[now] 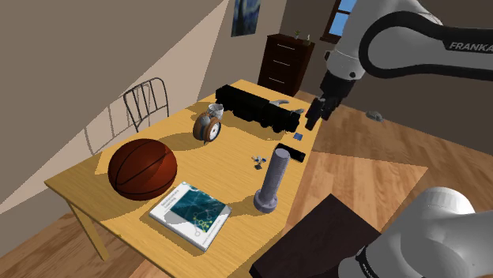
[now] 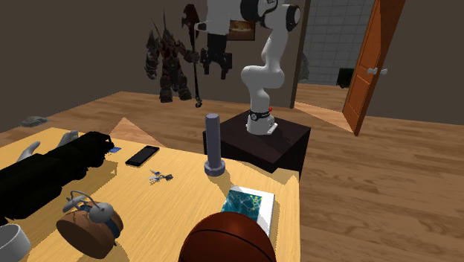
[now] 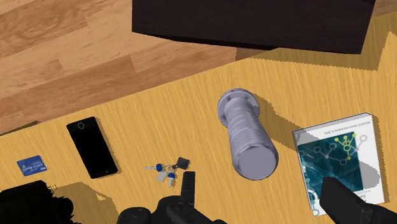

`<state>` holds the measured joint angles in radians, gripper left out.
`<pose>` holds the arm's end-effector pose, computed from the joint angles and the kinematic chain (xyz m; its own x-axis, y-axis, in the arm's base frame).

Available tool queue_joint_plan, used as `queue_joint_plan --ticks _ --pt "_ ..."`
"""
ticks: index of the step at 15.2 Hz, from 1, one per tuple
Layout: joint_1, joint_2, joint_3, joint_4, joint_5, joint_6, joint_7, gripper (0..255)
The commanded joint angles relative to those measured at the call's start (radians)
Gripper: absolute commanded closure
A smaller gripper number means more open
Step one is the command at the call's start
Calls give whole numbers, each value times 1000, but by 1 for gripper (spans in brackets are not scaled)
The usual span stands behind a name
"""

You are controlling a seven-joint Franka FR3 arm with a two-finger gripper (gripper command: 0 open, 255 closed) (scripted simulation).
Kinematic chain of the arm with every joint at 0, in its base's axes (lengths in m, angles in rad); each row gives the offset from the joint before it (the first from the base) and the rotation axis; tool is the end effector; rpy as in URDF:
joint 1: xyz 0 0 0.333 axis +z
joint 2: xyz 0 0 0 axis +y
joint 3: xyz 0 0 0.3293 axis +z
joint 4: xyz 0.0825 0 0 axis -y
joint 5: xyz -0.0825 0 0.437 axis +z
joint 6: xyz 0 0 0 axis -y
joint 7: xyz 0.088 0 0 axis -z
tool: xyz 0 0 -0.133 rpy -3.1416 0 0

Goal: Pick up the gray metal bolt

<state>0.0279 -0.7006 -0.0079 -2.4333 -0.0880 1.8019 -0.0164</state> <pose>0.3926 -0.0020 0.5227 0.9961 0.0579 0.0670 0.0523 -0.9952 0.0828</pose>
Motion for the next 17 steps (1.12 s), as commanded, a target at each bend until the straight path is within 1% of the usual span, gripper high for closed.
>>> queue_joint_plan --ticks 1,6,11,17 --pt "8 46 -6 -24 8 58 -9 0" --pt "29 180 -18 -71 32 206 -34 0" --pt "54 341 -27 -87 64 351 -66 0" --pt "56 395 -29 -125 68 440 -70 0"
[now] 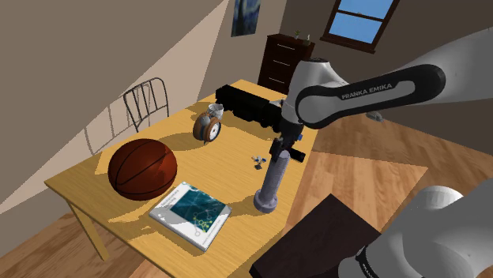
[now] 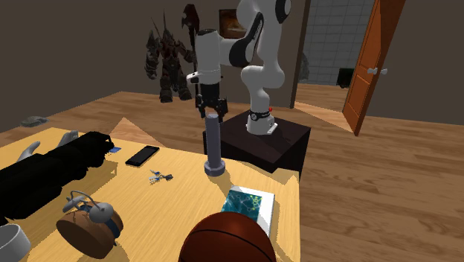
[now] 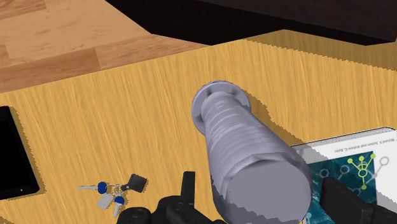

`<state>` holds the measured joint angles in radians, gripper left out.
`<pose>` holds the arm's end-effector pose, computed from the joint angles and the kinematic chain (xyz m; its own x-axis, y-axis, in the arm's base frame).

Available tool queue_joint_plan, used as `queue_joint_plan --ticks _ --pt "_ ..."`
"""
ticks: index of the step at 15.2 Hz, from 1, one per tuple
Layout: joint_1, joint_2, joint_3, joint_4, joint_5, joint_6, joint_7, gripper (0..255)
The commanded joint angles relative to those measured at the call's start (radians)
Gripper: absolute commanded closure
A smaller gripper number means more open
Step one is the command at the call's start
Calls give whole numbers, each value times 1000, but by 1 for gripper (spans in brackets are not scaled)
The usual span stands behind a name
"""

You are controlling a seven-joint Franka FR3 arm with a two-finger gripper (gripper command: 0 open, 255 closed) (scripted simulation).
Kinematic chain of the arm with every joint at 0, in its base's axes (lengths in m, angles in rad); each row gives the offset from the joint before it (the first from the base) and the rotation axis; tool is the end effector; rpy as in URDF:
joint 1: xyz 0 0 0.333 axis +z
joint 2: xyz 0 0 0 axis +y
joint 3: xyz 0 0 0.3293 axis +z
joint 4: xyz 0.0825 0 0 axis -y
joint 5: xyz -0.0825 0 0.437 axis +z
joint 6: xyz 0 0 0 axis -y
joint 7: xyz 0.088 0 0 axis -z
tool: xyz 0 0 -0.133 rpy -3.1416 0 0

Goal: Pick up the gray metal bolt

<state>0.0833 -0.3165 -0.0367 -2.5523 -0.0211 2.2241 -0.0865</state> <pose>0.4567 0.0210 0.3328 0.9890 0.1473 -0.0123 0.1474 -0.9891 0.0041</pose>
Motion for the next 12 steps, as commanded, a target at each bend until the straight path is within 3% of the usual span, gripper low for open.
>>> queue_joint_plan --ticks 1,4,5,12 --pt "1 20 0 -13 1 34 1 0" --pt "1 34 0 -24 1 58 0 0" --pt "1 34 0 -24 1 59 1 255" --pt "0 33 -1 -26 1 60 0 255"
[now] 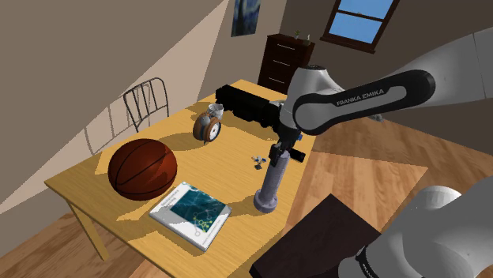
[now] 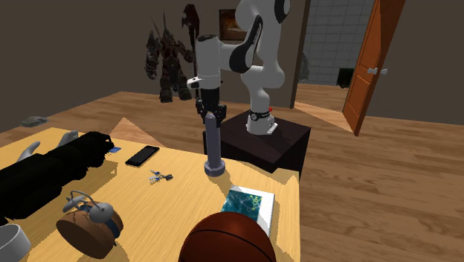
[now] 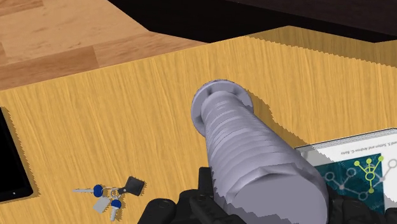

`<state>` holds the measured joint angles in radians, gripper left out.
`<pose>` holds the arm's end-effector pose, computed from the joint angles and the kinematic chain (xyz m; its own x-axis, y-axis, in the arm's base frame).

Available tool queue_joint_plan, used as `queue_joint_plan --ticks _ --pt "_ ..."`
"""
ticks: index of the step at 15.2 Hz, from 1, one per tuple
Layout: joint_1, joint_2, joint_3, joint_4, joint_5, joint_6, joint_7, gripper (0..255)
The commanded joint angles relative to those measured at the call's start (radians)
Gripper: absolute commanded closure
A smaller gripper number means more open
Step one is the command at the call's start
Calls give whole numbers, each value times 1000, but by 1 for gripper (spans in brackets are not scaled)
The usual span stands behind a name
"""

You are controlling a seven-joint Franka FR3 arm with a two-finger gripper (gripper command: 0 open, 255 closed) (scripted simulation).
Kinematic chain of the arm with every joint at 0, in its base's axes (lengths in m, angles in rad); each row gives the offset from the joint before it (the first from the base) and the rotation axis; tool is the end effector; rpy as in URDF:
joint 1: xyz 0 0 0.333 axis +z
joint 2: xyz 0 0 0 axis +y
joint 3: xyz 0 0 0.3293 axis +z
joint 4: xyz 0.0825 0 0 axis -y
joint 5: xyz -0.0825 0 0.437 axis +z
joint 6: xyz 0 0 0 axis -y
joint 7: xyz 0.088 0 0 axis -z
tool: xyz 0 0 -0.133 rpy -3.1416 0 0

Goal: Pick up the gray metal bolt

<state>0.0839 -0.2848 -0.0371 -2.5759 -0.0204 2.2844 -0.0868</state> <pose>0.4561 0.0214 0.3123 0.9890 0.1480 -0.0072 0.1480 -0.9890 0.0043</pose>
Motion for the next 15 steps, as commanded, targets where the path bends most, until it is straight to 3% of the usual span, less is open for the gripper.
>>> queue_joint_plan --ticks 1,15 --pt "0 1 0 -2 0 -1 0 255" --pt "0 -93 3 102 0 -200 1 255"
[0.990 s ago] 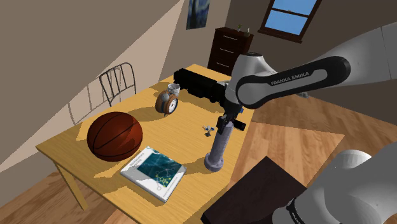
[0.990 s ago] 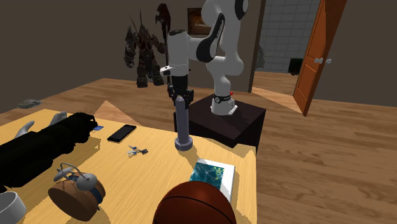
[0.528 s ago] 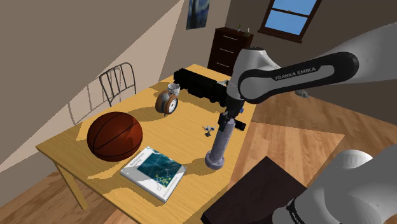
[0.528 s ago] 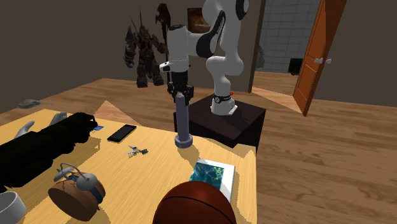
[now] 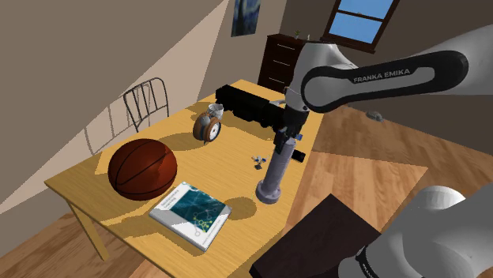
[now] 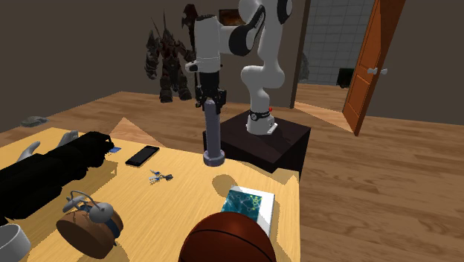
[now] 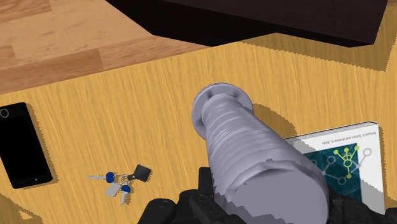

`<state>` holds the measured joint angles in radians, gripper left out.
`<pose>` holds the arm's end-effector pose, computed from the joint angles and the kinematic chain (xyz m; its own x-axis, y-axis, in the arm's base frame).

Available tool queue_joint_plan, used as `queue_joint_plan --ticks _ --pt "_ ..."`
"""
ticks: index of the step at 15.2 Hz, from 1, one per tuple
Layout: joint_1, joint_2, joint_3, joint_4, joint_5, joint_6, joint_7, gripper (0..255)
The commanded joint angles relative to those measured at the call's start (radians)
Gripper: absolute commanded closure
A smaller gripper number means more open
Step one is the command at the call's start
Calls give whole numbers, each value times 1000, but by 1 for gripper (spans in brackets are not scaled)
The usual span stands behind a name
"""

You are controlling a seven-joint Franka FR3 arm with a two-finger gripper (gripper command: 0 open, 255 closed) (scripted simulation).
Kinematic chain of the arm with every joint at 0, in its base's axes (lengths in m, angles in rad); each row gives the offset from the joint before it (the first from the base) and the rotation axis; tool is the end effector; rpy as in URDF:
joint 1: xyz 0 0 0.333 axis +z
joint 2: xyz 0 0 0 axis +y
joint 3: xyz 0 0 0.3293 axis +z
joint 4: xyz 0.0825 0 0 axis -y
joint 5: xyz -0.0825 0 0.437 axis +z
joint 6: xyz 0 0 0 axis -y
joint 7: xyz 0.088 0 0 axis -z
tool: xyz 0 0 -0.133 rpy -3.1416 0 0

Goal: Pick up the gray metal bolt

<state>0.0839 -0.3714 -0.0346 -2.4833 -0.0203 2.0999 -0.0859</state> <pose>0.4603 0.0218 0.3813 0.9890 0.1474 -0.0125 0.1475 -0.9891 0.0038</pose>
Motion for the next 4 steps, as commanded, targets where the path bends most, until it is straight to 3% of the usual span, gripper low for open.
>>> queue_joint_plan --ticks 1,4 --pt "0 -12 0 19 0 -30 0 255" --pt "0 -18 1 30 0 -47 0 255"
